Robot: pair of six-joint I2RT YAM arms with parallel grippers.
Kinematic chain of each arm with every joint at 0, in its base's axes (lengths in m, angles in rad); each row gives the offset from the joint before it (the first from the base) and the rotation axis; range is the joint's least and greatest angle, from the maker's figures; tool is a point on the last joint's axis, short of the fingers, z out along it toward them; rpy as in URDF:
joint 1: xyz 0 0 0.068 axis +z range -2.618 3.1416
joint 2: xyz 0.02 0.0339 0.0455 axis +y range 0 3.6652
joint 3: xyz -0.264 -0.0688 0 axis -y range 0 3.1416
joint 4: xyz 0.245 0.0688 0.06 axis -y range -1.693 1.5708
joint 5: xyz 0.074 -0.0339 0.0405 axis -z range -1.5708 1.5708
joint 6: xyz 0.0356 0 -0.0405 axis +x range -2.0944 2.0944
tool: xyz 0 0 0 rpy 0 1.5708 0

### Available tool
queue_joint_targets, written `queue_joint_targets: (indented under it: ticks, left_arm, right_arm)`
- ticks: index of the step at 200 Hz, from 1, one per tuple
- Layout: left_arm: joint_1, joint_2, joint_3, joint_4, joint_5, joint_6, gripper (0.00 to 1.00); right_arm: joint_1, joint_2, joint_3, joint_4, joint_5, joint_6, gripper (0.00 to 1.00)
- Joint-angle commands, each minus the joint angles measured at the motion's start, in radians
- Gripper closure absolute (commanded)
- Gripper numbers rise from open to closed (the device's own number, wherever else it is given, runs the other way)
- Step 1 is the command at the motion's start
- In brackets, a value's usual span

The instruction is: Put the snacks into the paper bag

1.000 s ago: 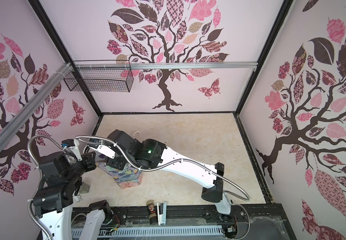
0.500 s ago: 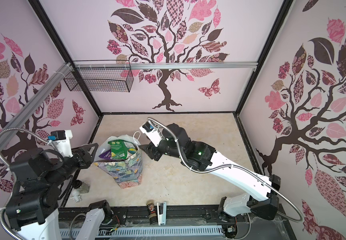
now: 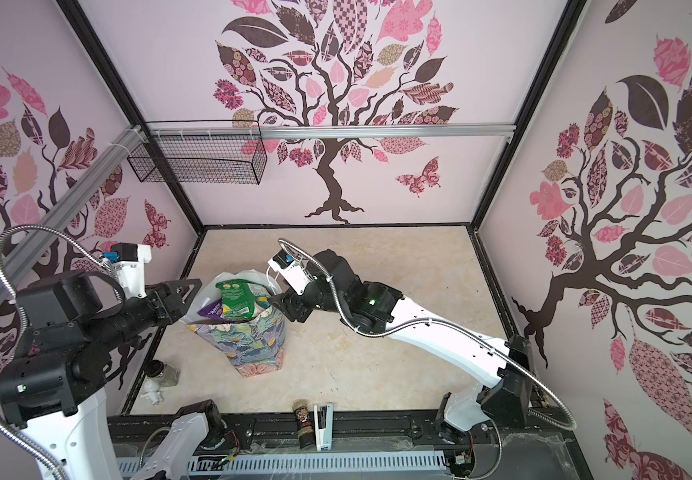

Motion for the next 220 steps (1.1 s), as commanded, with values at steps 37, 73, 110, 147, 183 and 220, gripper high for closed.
queue_joint_targets:
  ticks: [37, 73, 110, 147, 183, 220]
  left_arm:
    - [-0.009, 0.057, -0.063, -0.01, 0.082, 0.045, 0.64]
    - [-0.096, 0.099, -0.136, 0.021, 0.002, 0.052, 0.65]
    - [-0.357, 0.191, -0.165, 0.042, -0.293, 0.01, 0.66]
    - [-0.376, 0.258, -0.168, 0.024, -0.397, 0.009, 0.79]
    - [-0.377, 0.284, -0.175, 0.001, -0.451, 0.008, 0.82]
    - [-0.377, 0.305, -0.229, 0.005, -0.479, 0.007, 0.87]
  right_arm:
    - [-0.021, 0.104, 0.122, 0.018, -0.074, -0.017, 0.39]
    - [-0.032, 0.15, 0.164, 0.013, -0.097, -0.018, 0.48]
    - [-0.04, 0.162, 0.172, 0.013, -0.12, -0.015, 0.76]
    - [-0.043, 0.121, 0.131, 0.021, -0.12, -0.022, 0.91]
    - [-0.043, 0.085, 0.089, 0.05, -0.115, -0.025, 0.94]
    - [-0.043, 0.077, 0.084, 0.05, -0.12, -0.023, 1.0]
